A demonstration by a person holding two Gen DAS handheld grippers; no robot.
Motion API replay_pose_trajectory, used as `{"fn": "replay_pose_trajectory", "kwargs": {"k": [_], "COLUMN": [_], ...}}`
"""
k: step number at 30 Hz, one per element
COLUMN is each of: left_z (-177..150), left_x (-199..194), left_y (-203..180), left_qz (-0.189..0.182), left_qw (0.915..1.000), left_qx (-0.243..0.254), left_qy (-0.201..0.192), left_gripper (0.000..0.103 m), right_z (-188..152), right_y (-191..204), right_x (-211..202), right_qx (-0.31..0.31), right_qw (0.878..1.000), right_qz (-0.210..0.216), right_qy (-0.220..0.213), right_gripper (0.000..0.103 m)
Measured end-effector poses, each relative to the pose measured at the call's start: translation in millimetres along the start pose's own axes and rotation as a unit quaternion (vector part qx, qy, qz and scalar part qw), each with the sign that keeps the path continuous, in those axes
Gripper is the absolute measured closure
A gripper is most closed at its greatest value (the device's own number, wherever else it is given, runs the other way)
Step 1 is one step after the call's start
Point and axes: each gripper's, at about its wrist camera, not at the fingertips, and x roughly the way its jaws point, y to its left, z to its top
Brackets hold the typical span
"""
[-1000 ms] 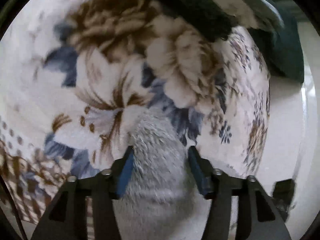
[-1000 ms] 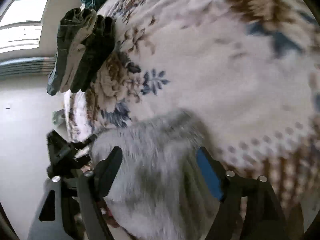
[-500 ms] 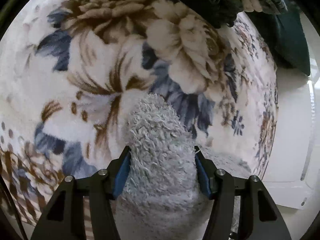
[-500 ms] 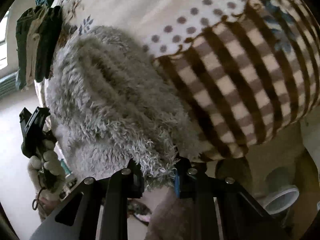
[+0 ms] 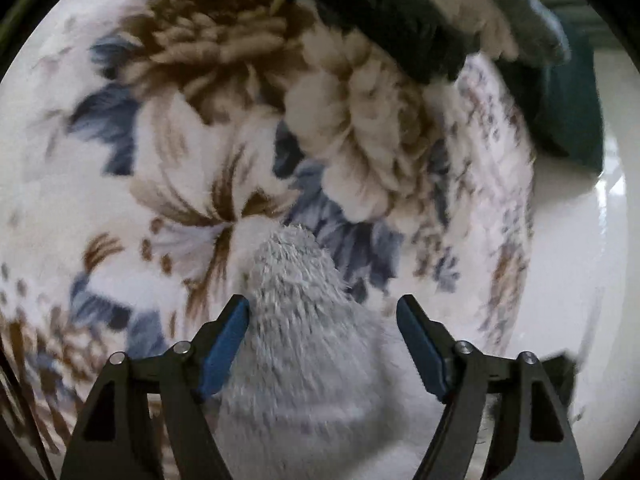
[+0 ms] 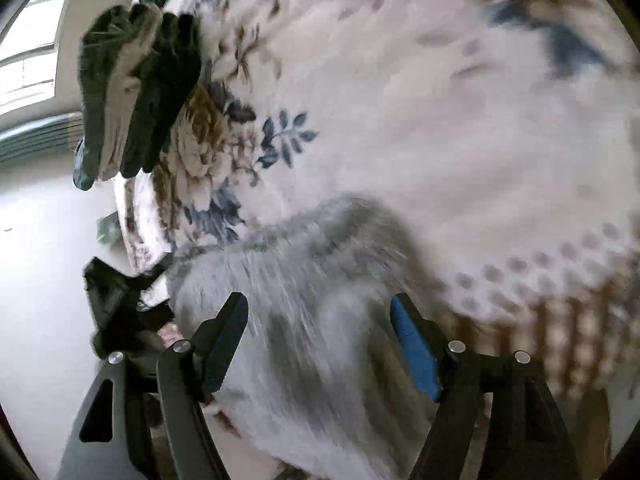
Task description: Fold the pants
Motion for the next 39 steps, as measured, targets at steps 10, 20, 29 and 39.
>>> {"fn": "replay_pose_trajectory", "kwargs": {"k": [10,20,29,39], "left_z": [5.6,-52.5,-88.9,-110.6], "left_x": [3.1,-77.1,-31.1,-62.5], "left_y": [20.4,-47.5,-39.1,-25.9], "left_qz": [-0.007,0.015,0.037,-0.001], "left_qw": [0.9999,0.9951,0.9957,0.9937], "left_qx": [-0.011,0.083,0.082,0.095], "left_qy": [0.003,-0.051,0.019,-0.059], "left_gripper": [0.068,0.027,0.027,0.001], "right_z": [20.5,-88.5,-145.4,-126.5], "right_y": [2.7,-24.7,-65.3,-56.3], "right_x": [16.6,-58.8,-7.6,-25.7], "right_qx": [0.008,0.060,0.117,0.021], "right_qw": [0.998,0.995,0.993,0.999], "right_qz": [-0.061,-0.047,-0.003,-0.002], "right_qy": [-0.028,-0.071,-0.032,-0.030], "right_gripper": [0.070,0.029,0.088,0.002]}}
